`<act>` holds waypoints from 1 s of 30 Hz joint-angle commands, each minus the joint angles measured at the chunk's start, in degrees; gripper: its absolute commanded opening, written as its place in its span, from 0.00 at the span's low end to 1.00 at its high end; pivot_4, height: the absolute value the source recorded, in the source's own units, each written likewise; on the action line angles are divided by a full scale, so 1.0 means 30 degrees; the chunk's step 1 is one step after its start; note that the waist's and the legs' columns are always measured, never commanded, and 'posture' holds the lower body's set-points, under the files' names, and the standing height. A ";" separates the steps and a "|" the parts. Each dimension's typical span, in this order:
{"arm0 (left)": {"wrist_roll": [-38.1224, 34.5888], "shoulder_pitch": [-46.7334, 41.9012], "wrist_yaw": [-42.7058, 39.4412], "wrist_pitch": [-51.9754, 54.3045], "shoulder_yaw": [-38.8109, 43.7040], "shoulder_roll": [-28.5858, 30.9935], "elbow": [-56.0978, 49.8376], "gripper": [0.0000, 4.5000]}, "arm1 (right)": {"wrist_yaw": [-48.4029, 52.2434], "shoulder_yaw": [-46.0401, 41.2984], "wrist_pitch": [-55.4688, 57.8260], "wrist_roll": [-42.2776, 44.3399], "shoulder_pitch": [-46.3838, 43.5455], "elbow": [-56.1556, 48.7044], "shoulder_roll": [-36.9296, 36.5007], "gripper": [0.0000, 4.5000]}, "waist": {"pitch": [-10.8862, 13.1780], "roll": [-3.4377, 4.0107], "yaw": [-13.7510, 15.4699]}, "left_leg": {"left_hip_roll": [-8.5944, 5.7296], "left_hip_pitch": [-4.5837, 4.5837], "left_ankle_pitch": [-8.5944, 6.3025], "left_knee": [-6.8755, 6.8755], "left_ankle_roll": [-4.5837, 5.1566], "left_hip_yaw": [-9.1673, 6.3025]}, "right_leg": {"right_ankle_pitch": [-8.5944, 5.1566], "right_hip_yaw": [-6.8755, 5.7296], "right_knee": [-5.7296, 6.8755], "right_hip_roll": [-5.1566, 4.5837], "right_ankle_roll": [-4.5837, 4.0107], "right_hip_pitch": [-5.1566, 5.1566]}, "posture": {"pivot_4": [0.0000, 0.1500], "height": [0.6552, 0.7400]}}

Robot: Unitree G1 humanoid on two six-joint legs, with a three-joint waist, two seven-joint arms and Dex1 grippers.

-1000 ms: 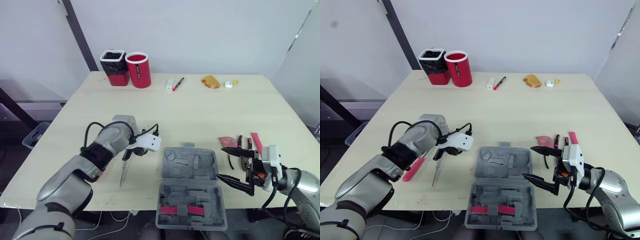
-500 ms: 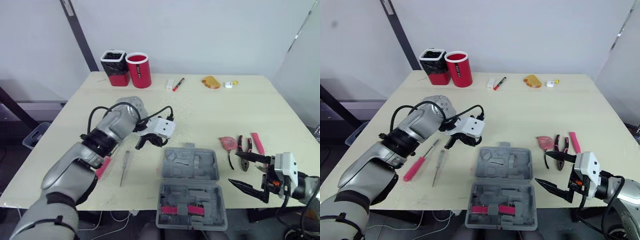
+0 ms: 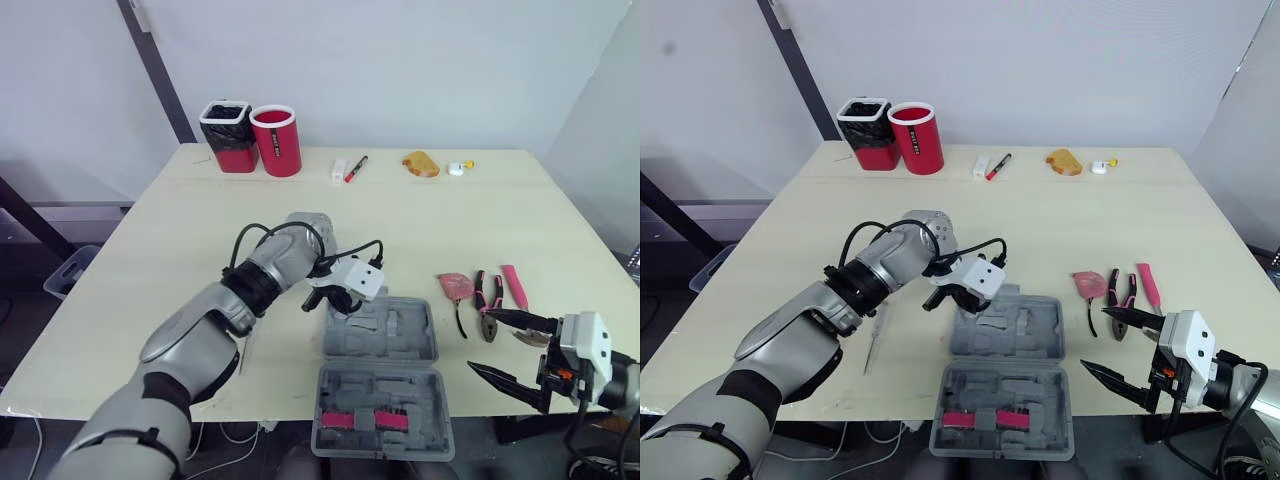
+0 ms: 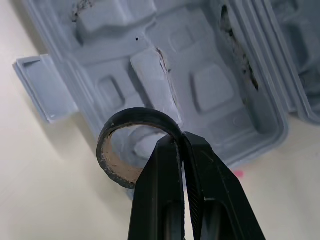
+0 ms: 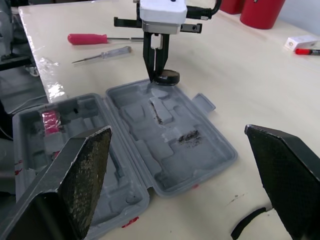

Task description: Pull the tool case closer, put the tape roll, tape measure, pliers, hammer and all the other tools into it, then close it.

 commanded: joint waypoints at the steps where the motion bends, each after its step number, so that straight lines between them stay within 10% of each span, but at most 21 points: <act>1: -0.0014 -0.0234 -0.1019 -0.0684 0.0025 -0.0091 0.1321 0.01 | -0.0259 -0.0654 -0.0138 0.0200 0.0241 -0.0812 0.0027 1.00 | 0.0000 0.0000 0.0014 | 0.0000 -0.0002 0.0000 0.0000 0.0000 -0.0001 | -0.0001 0.0000 0.0000 0.0000 -0.0002 0.0000 | 1.00 1.00; 30: -0.0253 -0.1660 0.0402 -0.2321 0.1164 -0.2434 0.9095 0.01 | -0.0883 -0.0337 -0.0167 0.0064 0.0766 -0.1365 0.0136 1.00 | 0.0001 -0.0004 0.0024 | -0.0006 -0.0020 -0.0001 0.0005 0.0002 -0.0026 | -0.0007 -0.0004 -0.0003 0.0003 -0.0016 -0.0001 | 1.00 1.00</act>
